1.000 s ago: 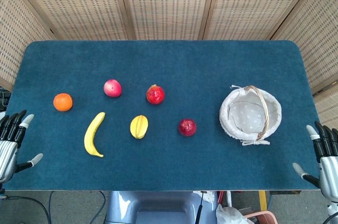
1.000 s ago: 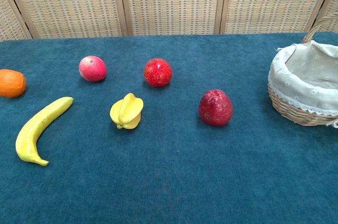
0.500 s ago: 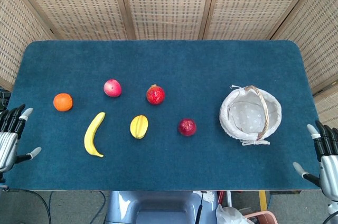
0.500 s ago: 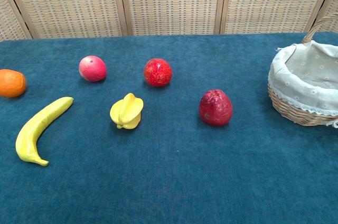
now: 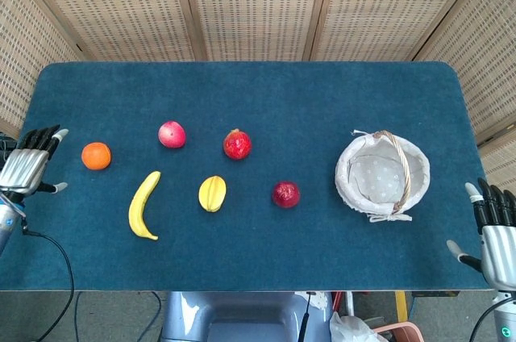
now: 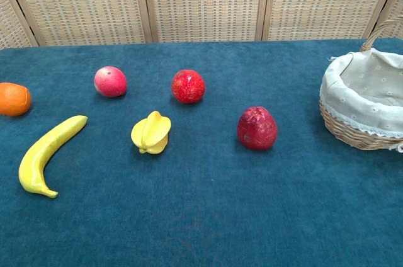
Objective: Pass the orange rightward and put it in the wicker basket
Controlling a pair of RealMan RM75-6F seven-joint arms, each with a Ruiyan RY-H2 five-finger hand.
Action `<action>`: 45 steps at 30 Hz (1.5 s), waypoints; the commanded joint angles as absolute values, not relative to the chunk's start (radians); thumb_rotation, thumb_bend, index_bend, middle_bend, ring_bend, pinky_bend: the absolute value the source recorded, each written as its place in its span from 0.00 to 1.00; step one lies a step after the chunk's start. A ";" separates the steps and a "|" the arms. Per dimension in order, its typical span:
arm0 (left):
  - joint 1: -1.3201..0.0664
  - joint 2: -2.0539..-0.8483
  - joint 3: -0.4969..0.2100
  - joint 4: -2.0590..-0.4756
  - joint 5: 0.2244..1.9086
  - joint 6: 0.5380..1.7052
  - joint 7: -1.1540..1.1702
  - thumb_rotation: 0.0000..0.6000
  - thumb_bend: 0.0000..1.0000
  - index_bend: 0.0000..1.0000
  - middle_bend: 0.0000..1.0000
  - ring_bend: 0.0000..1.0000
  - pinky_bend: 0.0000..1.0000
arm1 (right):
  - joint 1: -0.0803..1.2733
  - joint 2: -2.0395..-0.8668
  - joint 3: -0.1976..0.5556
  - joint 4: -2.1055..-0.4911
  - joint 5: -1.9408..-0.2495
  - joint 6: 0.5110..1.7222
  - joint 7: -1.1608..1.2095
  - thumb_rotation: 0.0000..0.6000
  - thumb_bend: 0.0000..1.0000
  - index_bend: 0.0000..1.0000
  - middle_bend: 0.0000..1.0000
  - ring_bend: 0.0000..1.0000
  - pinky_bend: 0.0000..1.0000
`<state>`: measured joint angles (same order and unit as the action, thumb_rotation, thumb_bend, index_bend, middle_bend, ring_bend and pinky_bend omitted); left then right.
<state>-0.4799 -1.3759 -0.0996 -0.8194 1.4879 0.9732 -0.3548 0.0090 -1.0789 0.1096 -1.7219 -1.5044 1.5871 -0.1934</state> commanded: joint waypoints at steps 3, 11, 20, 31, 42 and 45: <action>-0.613 -1.546 -0.054 -0.582 1.535 0.823 -0.528 1.00 0.04 0.00 0.00 0.00 0.00 | 0.013 -1.085 0.116 -1.716 -1.488 1.581 -0.201 1.00 0.00 0.00 0.00 0.00 0.00; -0.666 -1.621 -0.039 -0.470 1.528 0.744 -0.558 1.00 0.05 0.15 0.15 0.06 0.11 | 0.020 -1.090 0.122 -1.704 -1.459 1.564 -0.199 1.00 0.00 0.00 0.00 0.00 0.00; -0.664 -1.655 -0.057 -0.394 1.493 0.774 -0.537 1.00 0.14 0.54 0.57 0.41 0.48 | 0.020 -1.088 0.122 -1.702 -1.455 1.567 -0.187 1.00 0.00 0.00 0.00 0.00 0.00; -0.646 -1.452 -0.051 -0.772 1.609 1.190 -0.604 1.00 0.15 0.54 0.57 0.41 0.49 | 0.014 -1.077 0.119 -1.711 -1.464 1.580 -0.166 1.00 0.00 0.00 0.00 0.00 0.00; -0.760 -1.376 -0.099 -1.246 1.605 1.095 -0.312 1.00 0.15 0.55 0.57 0.41 0.49 | 0.010 -1.067 0.121 -1.708 -1.458 1.584 -0.139 1.00 0.00 0.00 0.00 0.00 0.00; -0.790 -1.404 -0.106 -1.293 1.605 1.068 -0.283 1.00 0.15 0.55 0.57 0.41 0.49 | 0.010 -1.065 0.125 -1.704 -1.449 1.582 -0.131 1.00 0.00 0.00 0.00 0.00 0.00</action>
<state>-0.7588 -1.3964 -0.0926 -1.2559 1.6032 1.0961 -0.3124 0.0099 -1.0652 0.1235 -1.7056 -1.4513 1.5828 -0.1325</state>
